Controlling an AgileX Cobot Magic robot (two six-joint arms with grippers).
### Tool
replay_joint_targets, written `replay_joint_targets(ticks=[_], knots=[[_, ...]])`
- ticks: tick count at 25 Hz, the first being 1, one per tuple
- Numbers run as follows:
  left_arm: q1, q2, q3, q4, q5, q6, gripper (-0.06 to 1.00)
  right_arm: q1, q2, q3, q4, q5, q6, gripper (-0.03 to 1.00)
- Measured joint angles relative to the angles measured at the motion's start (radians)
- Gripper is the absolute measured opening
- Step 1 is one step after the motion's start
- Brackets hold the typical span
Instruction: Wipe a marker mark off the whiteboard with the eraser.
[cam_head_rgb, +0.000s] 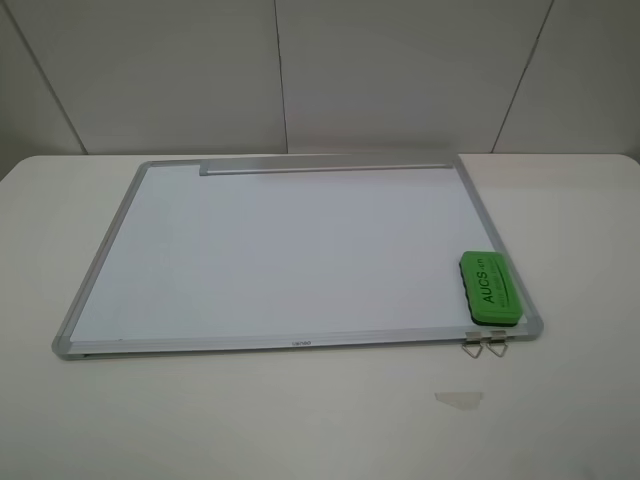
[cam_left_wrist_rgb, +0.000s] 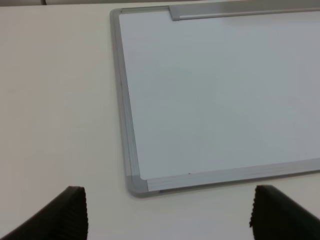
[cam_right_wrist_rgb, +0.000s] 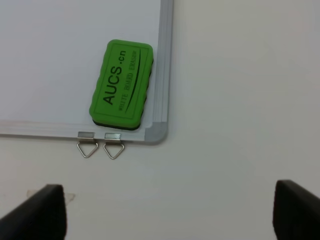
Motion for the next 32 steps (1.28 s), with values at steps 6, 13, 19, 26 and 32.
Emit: replay_joint_targets(ticks=[6, 13, 19, 26, 32], knots=[[0.000, 0.000, 0.000, 0.000, 0.000, 0.000, 0.68, 0.000, -0.167, 0.000, 0.000, -0.001, 0.000, 0.82], [0.000, 0.000, 0.000, 0.000, 0.000, 0.000, 0.68, 0.000, -0.326, 0.000, 0.001, -0.004, 0.000, 0.82], [0.000, 0.000, 0.000, 0.000, 0.000, 0.000, 0.68, 0.000, -0.396, 0.000, 0.001, -0.004, 0.000, 0.82], [0.000, 0.000, 0.000, 0.000, 0.000, 0.000, 0.68, 0.000, -0.396, 0.000, 0.001, -0.004, 0.000, 0.82], [0.000, 0.000, 0.000, 0.000, 0.000, 0.000, 0.68, 0.000, -0.396, 0.000, 0.000, -0.004, 0.000, 0.82]])
